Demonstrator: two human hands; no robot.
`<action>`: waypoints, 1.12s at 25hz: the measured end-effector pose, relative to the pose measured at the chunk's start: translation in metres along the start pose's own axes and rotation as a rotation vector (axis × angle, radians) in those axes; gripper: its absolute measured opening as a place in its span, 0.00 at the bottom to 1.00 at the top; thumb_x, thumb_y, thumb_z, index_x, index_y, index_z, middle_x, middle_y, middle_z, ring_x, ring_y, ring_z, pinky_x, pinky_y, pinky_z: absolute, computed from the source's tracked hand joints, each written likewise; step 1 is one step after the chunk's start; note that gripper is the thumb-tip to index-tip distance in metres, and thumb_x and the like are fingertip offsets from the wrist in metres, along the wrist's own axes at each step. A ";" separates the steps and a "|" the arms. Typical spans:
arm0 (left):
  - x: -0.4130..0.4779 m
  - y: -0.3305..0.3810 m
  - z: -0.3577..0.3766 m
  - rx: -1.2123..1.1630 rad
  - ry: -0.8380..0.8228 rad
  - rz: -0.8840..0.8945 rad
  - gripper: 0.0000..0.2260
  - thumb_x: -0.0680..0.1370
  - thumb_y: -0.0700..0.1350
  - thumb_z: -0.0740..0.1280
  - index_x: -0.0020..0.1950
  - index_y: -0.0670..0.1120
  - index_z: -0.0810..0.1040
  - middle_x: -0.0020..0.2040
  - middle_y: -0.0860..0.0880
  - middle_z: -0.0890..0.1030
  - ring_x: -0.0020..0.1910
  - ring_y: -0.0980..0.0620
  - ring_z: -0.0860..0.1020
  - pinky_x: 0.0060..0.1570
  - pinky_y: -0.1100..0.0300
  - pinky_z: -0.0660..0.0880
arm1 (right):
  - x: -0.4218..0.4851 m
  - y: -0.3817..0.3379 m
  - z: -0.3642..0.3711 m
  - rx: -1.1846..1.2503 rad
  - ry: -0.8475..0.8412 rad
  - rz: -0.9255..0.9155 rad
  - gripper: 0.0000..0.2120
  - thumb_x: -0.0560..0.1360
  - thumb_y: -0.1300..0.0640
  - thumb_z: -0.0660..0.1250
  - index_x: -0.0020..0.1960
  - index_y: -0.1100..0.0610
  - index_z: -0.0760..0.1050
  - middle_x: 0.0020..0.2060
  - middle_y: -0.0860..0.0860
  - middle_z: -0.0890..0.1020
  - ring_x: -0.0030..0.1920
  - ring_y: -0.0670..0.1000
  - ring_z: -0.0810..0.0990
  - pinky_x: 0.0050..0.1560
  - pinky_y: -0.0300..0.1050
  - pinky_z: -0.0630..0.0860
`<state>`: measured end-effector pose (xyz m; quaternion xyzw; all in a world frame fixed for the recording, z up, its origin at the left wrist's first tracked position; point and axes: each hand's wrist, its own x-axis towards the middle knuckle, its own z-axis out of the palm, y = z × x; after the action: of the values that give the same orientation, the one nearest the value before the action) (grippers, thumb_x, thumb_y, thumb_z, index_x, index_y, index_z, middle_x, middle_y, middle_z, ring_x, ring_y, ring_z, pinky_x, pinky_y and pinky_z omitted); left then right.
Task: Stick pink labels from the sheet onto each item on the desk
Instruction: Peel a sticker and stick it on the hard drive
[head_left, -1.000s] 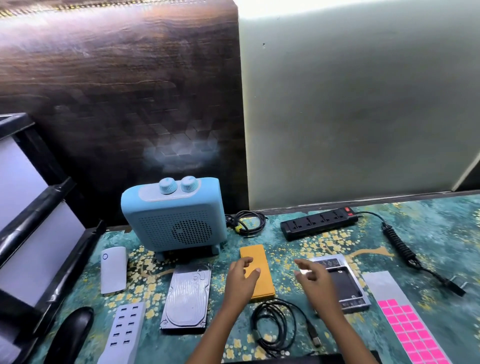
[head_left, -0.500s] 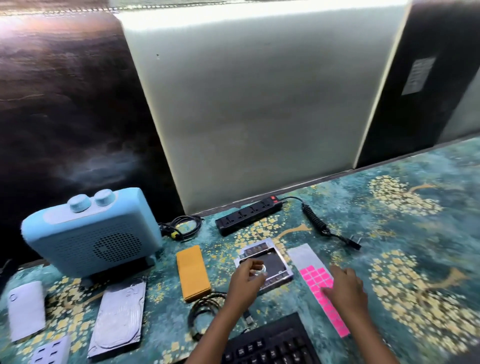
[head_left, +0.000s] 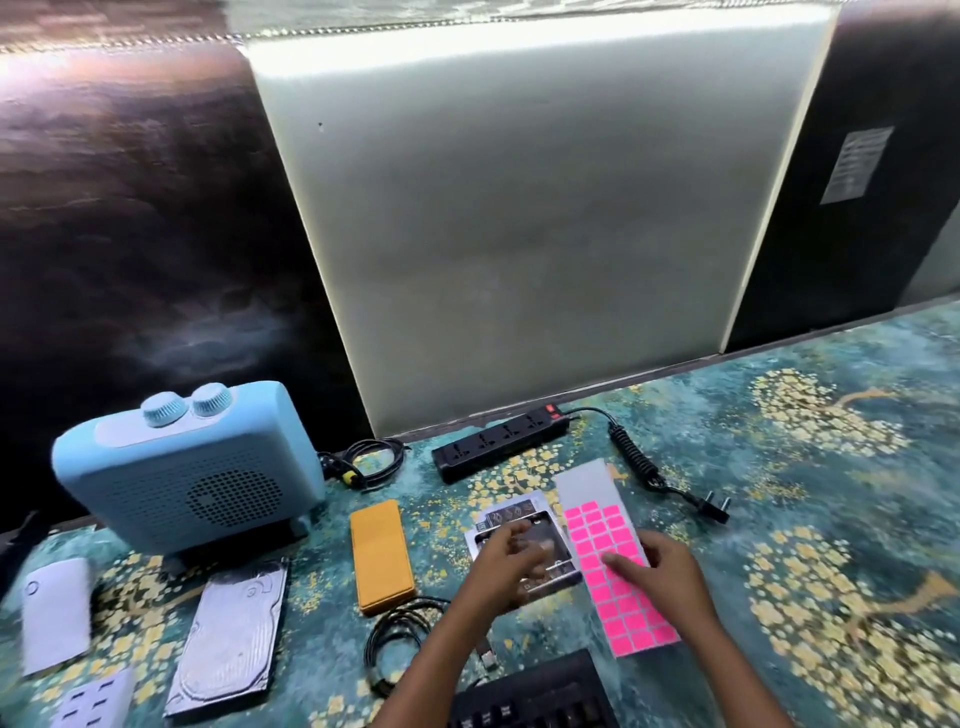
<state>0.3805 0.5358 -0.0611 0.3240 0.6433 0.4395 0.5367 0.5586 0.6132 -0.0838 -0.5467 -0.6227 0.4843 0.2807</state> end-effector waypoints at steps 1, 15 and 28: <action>0.002 0.005 -0.002 -0.129 0.021 -0.018 0.15 0.76 0.48 0.66 0.60 0.47 0.69 0.49 0.48 0.78 0.43 0.51 0.78 0.37 0.61 0.75 | -0.001 -0.013 0.006 0.034 -0.084 -0.032 0.08 0.66 0.61 0.74 0.44 0.59 0.80 0.35 0.49 0.84 0.34 0.47 0.83 0.37 0.43 0.79; -0.006 0.036 -0.009 -0.339 0.194 -0.054 0.12 0.79 0.39 0.60 0.34 0.44 0.67 0.17 0.52 0.73 0.17 0.57 0.73 0.22 0.66 0.72 | -0.013 -0.057 0.054 -0.397 0.183 -0.750 0.16 0.66 0.58 0.74 0.53 0.52 0.79 0.38 0.45 0.71 0.39 0.49 0.75 0.39 0.36 0.73; -0.005 0.037 -0.017 -0.528 0.119 -0.274 0.09 0.78 0.43 0.61 0.40 0.40 0.73 0.20 0.49 0.78 0.19 0.54 0.76 0.29 0.59 0.73 | -0.021 -0.063 0.051 -0.072 0.177 -0.718 0.09 0.64 0.53 0.72 0.44 0.51 0.82 0.41 0.48 0.74 0.44 0.43 0.74 0.44 0.30 0.71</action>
<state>0.3628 0.5423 -0.0240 0.0571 0.5750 0.5333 0.6179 0.4926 0.5821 -0.0415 -0.3428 -0.7647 0.2835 0.4662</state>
